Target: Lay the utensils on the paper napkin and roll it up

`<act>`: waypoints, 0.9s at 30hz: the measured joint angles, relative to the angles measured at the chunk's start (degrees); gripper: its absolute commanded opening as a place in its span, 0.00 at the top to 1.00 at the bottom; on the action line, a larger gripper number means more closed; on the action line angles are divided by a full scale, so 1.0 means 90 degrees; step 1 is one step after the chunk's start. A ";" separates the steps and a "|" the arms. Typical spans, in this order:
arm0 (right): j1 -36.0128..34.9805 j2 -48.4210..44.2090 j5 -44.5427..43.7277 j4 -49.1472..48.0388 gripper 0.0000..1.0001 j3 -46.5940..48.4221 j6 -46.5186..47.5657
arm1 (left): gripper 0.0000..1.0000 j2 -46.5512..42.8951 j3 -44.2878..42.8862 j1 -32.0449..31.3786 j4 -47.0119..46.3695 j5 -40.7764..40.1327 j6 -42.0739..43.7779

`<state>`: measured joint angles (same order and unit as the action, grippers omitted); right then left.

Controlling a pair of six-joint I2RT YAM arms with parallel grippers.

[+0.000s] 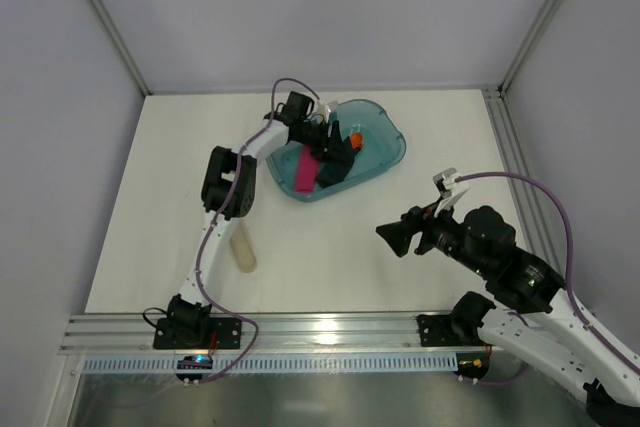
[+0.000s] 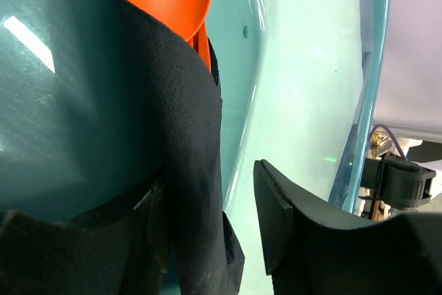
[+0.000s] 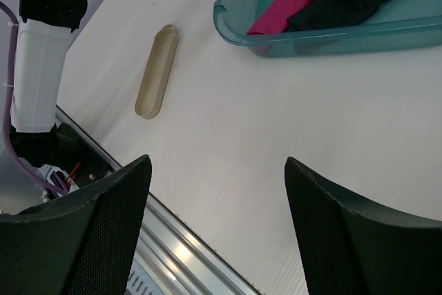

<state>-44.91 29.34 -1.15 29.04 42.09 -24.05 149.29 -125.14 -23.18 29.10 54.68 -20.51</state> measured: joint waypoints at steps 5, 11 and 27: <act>0.0002 -0.0056 -0.0002 -0.0007 0.22 -0.0005 0.0000 | 0.44 -0.0002 -0.0049 0.0000 0.0066 -0.0107 0.0015; 0.0000 -0.0112 -0.0002 -0.0007 0.21 -0.0036 0.0000 | 0.41 -0.0073 -0.0049 0.0000 0.0063 -0.0338 0.0002; 0.0000 -0.0165 -0.0010 -0.0005 0.21 -0.0036 0.0005 | 0.36 -0.0483 0.0104 -0.0005 0.0061 -0.1562 -0.0005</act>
<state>-44.91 27.86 -1.23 28.99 41.76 -24.01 144.94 -124.20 -23.22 29.65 40.62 -20.56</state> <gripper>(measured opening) 0.786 0.639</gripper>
